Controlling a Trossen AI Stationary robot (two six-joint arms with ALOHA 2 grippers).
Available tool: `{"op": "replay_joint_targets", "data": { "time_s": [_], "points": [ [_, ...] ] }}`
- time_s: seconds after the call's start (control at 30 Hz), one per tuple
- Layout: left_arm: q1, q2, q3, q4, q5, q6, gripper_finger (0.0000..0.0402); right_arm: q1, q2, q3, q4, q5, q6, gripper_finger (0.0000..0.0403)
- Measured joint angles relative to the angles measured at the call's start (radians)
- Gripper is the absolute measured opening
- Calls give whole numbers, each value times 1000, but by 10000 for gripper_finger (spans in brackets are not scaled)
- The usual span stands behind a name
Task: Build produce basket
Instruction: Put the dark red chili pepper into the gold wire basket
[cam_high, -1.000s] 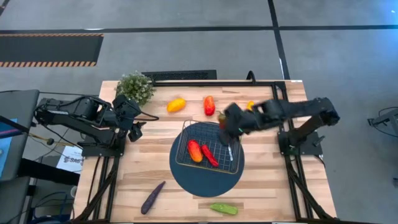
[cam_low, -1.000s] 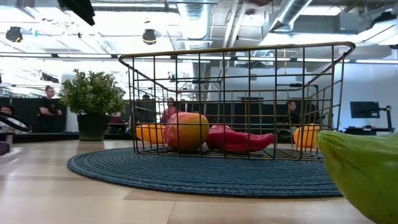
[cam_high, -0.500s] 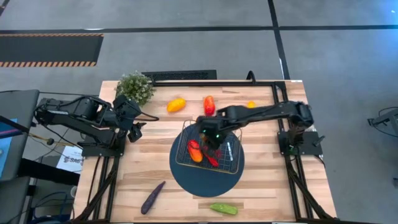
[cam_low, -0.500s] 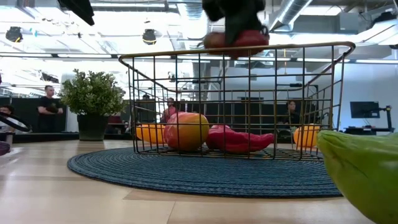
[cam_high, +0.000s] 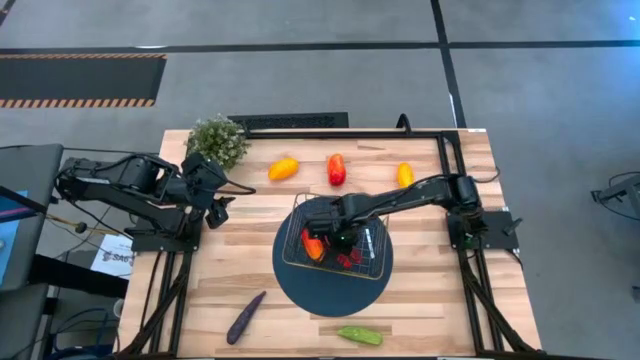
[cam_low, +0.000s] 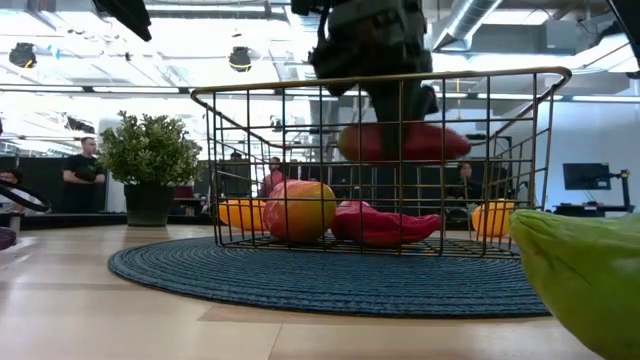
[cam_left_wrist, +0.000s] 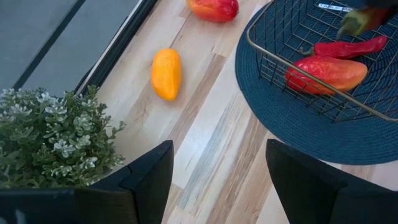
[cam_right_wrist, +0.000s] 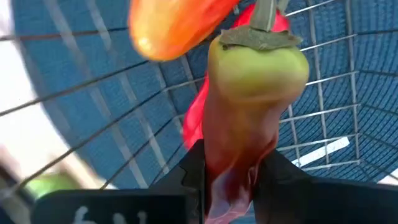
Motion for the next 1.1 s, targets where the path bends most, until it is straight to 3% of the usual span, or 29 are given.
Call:
{"op": "replay_joint_targets", "data": {
  "time_s": [0.7,1.1],
  "points": [
    [0,0,0,-1,13,-2,240,-5,14,-24,-2,164,156,77],
    [0,0,0,-2,18,2,240,10,57,-23,38,158,171,77]
  ]
}}
